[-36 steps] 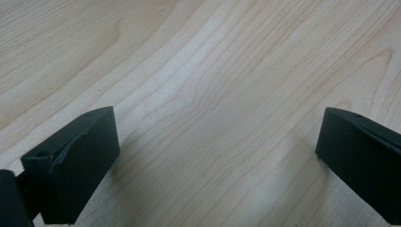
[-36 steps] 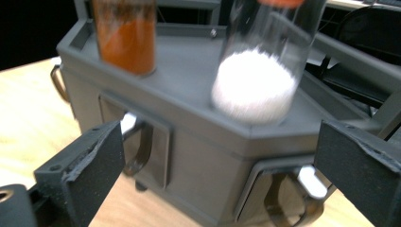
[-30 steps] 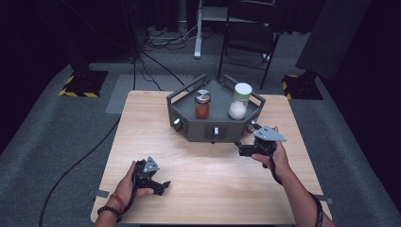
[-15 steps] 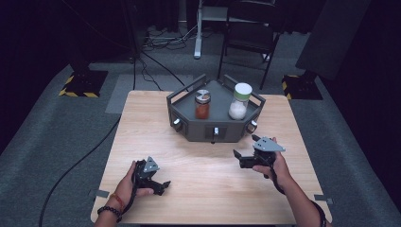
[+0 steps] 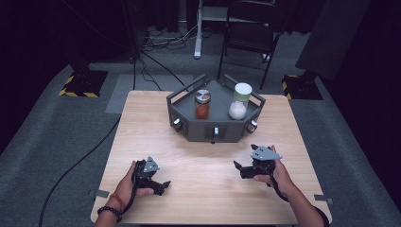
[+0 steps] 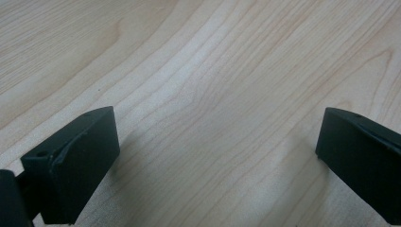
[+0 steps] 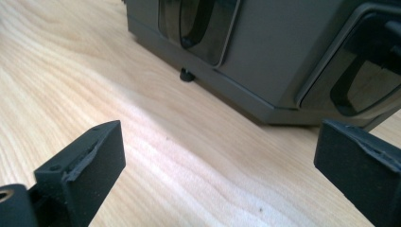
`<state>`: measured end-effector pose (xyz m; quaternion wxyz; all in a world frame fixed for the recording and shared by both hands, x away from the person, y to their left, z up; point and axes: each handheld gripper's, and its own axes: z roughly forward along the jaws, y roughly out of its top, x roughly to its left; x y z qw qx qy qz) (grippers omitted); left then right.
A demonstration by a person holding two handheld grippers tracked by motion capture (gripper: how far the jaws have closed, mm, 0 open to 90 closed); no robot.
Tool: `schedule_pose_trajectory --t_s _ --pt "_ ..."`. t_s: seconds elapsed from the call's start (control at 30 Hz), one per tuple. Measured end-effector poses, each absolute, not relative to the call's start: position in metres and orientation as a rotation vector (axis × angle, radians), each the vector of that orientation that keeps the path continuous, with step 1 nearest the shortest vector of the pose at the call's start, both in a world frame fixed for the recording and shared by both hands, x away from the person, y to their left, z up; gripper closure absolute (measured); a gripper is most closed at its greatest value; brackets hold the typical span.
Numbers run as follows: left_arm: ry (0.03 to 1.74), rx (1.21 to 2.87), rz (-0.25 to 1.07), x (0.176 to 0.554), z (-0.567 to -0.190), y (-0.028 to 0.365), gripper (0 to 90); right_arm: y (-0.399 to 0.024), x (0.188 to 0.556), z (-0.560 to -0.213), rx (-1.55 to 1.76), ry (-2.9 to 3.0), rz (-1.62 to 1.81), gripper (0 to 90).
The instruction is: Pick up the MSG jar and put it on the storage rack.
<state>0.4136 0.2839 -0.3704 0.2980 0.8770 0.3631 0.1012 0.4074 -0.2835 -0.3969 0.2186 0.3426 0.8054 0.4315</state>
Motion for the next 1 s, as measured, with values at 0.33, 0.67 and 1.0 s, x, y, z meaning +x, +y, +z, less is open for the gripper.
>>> schedule_pose_trajectory --t_s 0.33,0.67,1.0 --pt "0.965 2.330 0.269 0.414 -0.370 0.284 0.2 -0.290 0.404 -0.401 0.929 2.319 1.131 2.5" --pt "0.965 2.330 0.269 0.414 -0.370 0.284 0.2 -0.297 0.405 -0.402 0.905 2.402 1.077 2.5" --pt "0.966 2.330 0.270 0.413 -0.370 0.284 0.3 -0.314 0.400 -0.407 0.910 2.461 1.045 2.5"
